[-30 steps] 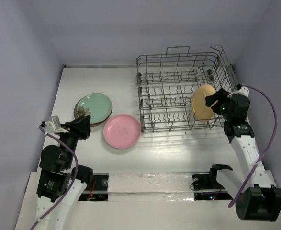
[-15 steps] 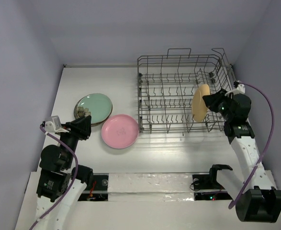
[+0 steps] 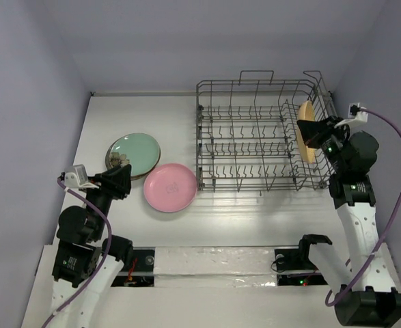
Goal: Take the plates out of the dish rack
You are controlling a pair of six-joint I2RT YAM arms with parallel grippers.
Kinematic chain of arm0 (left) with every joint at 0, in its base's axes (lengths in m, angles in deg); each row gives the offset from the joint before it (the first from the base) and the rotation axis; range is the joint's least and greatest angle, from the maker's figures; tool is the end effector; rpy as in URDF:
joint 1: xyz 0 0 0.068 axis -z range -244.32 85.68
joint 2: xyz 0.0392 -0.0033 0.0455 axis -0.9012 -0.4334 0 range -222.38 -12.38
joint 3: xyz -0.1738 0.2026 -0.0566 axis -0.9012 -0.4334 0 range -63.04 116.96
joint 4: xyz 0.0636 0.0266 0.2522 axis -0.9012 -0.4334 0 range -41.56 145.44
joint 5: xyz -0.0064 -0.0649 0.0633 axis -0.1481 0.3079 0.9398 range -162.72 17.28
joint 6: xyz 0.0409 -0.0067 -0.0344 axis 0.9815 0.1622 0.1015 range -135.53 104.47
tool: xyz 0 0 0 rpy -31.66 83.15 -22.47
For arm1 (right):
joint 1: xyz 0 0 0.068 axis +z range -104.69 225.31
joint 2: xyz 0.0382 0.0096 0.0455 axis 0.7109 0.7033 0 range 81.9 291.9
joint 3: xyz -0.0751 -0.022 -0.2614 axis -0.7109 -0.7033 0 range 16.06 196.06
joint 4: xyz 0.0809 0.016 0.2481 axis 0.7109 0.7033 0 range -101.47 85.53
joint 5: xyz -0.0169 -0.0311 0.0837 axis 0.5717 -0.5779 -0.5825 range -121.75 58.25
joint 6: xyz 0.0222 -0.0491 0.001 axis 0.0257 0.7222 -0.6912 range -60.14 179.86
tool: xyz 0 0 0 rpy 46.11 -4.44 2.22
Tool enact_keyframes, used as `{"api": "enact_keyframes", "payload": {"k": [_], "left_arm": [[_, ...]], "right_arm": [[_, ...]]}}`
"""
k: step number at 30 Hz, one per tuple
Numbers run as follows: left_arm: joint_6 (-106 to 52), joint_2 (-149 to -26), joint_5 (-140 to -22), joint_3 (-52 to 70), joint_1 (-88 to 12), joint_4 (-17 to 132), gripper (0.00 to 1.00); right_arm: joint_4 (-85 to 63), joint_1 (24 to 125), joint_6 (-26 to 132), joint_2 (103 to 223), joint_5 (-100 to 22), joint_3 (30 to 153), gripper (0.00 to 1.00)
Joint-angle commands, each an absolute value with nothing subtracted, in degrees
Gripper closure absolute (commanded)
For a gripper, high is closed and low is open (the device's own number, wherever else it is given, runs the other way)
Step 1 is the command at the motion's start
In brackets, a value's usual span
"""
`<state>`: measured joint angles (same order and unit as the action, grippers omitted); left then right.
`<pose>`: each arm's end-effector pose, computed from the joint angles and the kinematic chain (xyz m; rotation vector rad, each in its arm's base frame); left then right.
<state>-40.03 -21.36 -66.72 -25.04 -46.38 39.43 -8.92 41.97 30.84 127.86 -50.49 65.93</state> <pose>0.0495 -0.0121 0.3507 -0.1675 1.3560 -0.5539 0.1848 0.0006 0.3824 0.1812 1.5696 0.6052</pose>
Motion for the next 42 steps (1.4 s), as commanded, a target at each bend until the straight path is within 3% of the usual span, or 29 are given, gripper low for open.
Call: {"api": "enact_keyframes", "payload": {"k": [1,5,7,10,15,22,29,34,40,42], "left_arm": [[-39.5,-22.7,-67.7,-25.0,-46.0,42.3,0.62],[-39.5,-22.9,-67.7,-25.0,-46.6,42.3,0.61],[-39.4,-22.9,-67.7,-25.0,-46.6,42.4,0.60],[-39.4,-23.1,-67.8,-24.9,-47.7,42.4,0.60],[-39.4,-23.8,-67.0,-24.7,-48.2,42.0,0.59],[-40.2,-24.3,-60.6,-23.2,-49.5,39.4,0.56],[-39.0,-22.7,-53.5,-18.6,-50.0,36.5,0.37],[-38.9,-23.7,-53.6,-19.3,-50.0,37.1,0.31],[-39.1,-22.8,-53.5,-21.0,-49.5,37.0,0.29],[-39.2,-22.7,-53.8,-21.5,-49.5,37.2,0.29]], "right_arm": [[-14.9,41.8,32.1,128.0,-56.2,68.4,1.00],[-16.0,45.3,31.9,130.3,-65.5,71.9,1.00],[-13.4,51.1,34.0,130.9,-63.5,73.8,1.00],[-9.3,68.5,37.4,135.5,-54.6,79.8,1.00],[-10.3,85.0,38.7,142.2,-48.1,84.3,1.00],[-7.5,104.8,43.3,161.9,-41.2,97.7,1.00],[-6.2,110.6,46.4,180.9,-38.3,106.3,1.00],[-2.5,112.7,48.9,190.1,-32.1,110.4,1.00],[-3.8,113.2,49.9,193.3,-27.2,106.8,1.00],[-1.9,113.9,50.5,194.4,-25.6,106.8,0.86]]}}
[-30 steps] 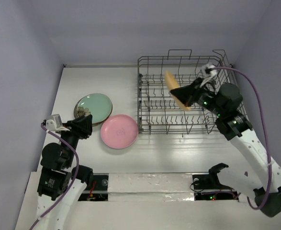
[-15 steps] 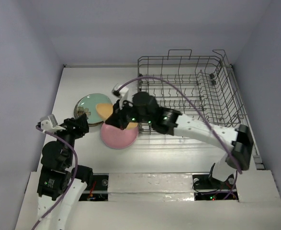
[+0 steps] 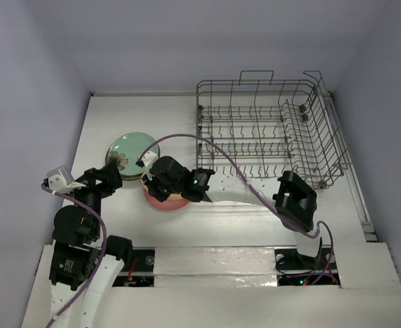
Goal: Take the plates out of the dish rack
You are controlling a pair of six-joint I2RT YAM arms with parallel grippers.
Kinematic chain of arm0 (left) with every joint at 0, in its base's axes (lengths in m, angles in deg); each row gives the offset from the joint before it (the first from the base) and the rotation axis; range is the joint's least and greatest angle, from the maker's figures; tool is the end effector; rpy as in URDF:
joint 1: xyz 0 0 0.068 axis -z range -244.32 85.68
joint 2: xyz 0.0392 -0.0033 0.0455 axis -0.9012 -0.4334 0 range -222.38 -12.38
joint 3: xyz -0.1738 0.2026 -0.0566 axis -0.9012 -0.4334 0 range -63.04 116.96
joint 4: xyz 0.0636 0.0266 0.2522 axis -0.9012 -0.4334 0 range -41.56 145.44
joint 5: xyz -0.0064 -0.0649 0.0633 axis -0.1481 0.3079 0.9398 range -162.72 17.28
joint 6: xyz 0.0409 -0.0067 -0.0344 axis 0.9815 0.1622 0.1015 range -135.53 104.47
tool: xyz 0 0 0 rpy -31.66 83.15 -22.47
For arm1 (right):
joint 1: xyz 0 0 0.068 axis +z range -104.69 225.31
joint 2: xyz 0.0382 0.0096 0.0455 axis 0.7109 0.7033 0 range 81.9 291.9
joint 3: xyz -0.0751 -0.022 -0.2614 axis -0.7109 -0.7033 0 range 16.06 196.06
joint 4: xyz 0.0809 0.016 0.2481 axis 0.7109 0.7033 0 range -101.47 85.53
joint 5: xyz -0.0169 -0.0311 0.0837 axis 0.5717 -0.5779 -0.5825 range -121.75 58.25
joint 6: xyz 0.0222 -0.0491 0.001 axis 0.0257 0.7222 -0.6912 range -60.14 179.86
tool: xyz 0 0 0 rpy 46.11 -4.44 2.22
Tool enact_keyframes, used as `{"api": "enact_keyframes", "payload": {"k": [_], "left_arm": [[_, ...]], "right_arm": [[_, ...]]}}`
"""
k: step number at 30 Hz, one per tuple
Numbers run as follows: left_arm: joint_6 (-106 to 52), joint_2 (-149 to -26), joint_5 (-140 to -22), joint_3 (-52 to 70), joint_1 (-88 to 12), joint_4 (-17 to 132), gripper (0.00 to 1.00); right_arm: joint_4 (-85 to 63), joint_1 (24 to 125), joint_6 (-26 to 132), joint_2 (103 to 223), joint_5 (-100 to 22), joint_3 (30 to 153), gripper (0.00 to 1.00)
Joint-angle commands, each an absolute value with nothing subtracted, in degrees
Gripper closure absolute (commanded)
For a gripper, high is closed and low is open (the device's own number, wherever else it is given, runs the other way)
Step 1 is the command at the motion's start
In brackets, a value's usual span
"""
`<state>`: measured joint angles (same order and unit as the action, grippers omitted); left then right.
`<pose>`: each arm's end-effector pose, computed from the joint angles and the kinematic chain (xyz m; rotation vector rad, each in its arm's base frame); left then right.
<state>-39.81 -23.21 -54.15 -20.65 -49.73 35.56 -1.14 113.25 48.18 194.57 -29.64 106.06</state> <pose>0.0449 0.0000 0.3643 -0.3864 1.3312 -0.3457 0.1751 0.4284 0.2584 -1.0396 1.9922 0.7494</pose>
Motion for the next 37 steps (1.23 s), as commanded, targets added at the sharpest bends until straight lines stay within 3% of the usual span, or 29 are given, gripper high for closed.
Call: {"api": "enact_keyframes", "payload": {"k": [1,2,6,11,13,17,25,26,29,30,33,37], "left_arm": [[-39.2,-22.7,-54.2,-21.5,-49.5,37.3,0.29],[-39.2,-22.6,-54.3,-21.6,-49.5,37.3,0.29],[-39.2,-22.4,-54.9,-21.9,-49.5,37.6,0.29],[-38.8,-22.5,-56.9,-22.3,-49.5,38.2,0.23],[-38.5,-22.5,-57.9,-22.3,-49.5,38.6,0.19],[-38.0,-22.8,-59.0,-22.3,-49.5,38.9,0.13],[-37.3,-23.5,-63.2,-21.2,-49.5,40.1,0.07],[-37.5,-23.6,-64.2,-20.8,-49.5,40.6,0.07],[-38.0,-24.7,-66.4,-17.6,-49.5,42.1,0.05],[-38.0,-25.4,-66.7,-16.6,-49.5,42.3,0.05],[-38.0,-26.4,-67.2,-13.8,-49.5,43.8,0.05],[-38.4,-27.8,-68.4,-14.3,-49.5,45.8,0.03]], "right_arm": [[-1.5,114.5,50.5,194.4,-25.0,106.5,0.78],[-1.3,115.1,50.5,193.5,-24.9,105.5,0.65],[-1.2,115.6,49.4,189.3,-24.6,103.0,0.40],[-1.1,115.6,47.6,182.1,-19.6,98.9,0.33],[-1.6,115.6,46.1,176.4,-16.6,95.2,0.41],[-5.6,115.6,43.2,162.9,-8.1,86.9,1.00],[-12.2,115.6,39.9,128.1,15.2,72.3,0.98],[-12.3,115.6,39.9,128.0,15.2,71.6,0.98],[-13.8,115.6,39.5,115.3,19.9,68.9,0.69],[-15.0,115.6,41.2,109.9,21.0,68.1,0.47],[-16.1,115.6,42.4,104.6,23.5,66.3,0.21],[-14.6,115.6,41.7,104.2,24.5,65.5,0.13]]}}
